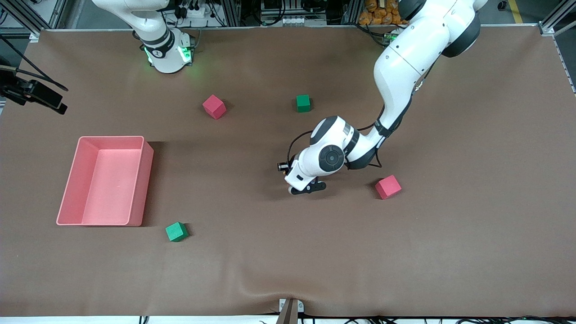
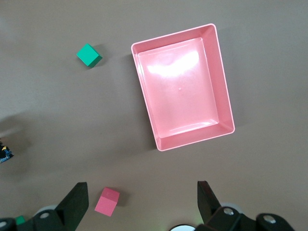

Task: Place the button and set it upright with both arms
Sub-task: 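Lift and rotate the button upright with the left gripper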

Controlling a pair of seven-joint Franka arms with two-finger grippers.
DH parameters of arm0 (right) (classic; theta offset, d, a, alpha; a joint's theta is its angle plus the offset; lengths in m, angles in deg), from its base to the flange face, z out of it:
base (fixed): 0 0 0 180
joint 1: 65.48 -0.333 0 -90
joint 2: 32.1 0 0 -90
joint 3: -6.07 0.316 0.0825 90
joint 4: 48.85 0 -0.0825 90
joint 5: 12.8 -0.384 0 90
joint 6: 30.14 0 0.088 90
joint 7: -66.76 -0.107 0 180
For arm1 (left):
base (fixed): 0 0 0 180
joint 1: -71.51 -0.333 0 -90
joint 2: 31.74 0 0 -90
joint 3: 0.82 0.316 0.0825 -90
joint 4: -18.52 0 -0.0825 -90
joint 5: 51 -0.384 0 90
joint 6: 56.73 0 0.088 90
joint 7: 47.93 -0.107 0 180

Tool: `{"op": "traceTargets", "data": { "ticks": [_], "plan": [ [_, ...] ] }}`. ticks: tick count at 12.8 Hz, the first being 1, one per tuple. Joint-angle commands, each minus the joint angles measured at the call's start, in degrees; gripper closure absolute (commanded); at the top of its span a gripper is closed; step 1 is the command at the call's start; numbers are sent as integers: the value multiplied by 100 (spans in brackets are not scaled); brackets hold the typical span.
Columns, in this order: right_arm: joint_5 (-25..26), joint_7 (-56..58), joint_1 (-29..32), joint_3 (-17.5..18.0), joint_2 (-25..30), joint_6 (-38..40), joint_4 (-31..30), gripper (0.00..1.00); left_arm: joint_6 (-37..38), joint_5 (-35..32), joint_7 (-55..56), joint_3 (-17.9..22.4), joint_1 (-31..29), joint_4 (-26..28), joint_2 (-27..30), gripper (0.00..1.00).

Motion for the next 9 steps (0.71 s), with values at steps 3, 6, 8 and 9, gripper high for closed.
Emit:
{"op": "traceTargets", "data": {
  "ticks": [3, 6, 8, 9],
  "plan": [
    [-128, 71, 139, 81, 56, 23, -59, 0, 27, -482, 883, 55, 171, -84, 308, 100],
    [-128, 71, 148, 81, 56, 32, -59, 0, 27, -1594, 1656, 55, 355, -67, 519, 100],
    [-128, 62, 148, 81, 56, 41, -59, 0, 27, -2675, 2497, 55, 496, -75, 563, 100],
    [-128, 62, 148, 81, 56, 41, -59, 0, 27, -3212, 2998, 55, 583, -75, 572, 100]
  ]
}}
